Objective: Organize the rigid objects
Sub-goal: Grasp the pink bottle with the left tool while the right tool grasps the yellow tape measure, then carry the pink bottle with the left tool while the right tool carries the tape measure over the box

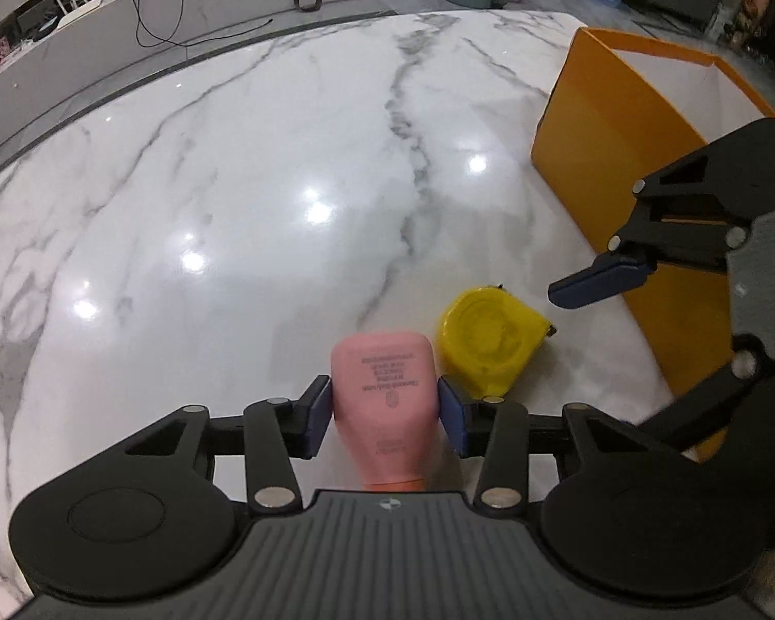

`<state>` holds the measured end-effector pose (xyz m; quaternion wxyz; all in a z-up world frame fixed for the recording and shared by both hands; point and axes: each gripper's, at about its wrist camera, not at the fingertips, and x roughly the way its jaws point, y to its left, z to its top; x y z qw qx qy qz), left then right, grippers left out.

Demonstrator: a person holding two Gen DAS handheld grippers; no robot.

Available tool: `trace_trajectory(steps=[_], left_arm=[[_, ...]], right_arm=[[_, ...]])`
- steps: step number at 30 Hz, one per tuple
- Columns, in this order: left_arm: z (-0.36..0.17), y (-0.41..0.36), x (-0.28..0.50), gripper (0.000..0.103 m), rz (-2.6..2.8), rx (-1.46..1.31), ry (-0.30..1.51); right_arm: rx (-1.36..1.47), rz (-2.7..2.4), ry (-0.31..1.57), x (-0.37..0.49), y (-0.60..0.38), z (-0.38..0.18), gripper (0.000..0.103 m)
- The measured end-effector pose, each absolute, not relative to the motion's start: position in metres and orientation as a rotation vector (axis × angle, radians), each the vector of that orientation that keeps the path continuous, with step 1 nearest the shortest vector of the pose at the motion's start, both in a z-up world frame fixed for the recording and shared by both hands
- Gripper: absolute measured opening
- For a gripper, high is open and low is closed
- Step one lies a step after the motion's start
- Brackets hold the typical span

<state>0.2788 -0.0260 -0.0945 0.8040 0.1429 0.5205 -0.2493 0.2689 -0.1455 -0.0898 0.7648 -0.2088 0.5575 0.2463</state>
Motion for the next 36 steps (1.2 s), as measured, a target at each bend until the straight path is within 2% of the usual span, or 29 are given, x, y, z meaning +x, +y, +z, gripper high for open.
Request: trace_trajectory(steps=[5, 9, 17, 23, 28, 30, 32, 36], left_arm=[[-0.091, -0.01, 0.279, 0.049, -0.5, 0.298, 1.127], [-0.088, 0.0, 0.283, 0.059, -0.451, 0.23, 1.145], [-0.104, -0.001, 0.289, 0.061, -0.419, 0.174, 1.201], [-0.107, 0.004, 0.294, 0.051, -0.402, 0.141, 1.218], [-0.108, 0.006, 0.295, 0.05, -0.381, 0.145, 1.211], [-0.108, 0.006, 0.296, 0.05, -0.373, 0.147, 1.214], [-0.108, 0.007, 0.295, 0.05, -0.363, 0.152, 1.213], [-0.106, 0.006, 0.292, 0.049, -0.363, 0.178, 1.202]], right_arm=[[-0.374, 0.474, 1.236, 0.279, -0.144, -0.095, 0.065], [-0.323, 0.448, 1.26, 0.285, -0.143, -0.101, 0.065], [-0.345, 0.43, 1.273, 0.284, -0.14, -0.11, 0.065], [-0.328, 0.429, 1.264, 0.286, -0.138, -0.111, 0.065], [-0.295, 0.411, 1.278, 0.29, -0.138, -0.114, 0.064], [-0.286, 0.407, 1.28, 0.29, -0.139, -0.113, 0.061], [-0.283, 0.402, 1.274, 0.29, -0.14, -0.112, 0.054], [-0.274, 0.408, 1.277, 0.289, -0.142, -0.111, 0.054]])
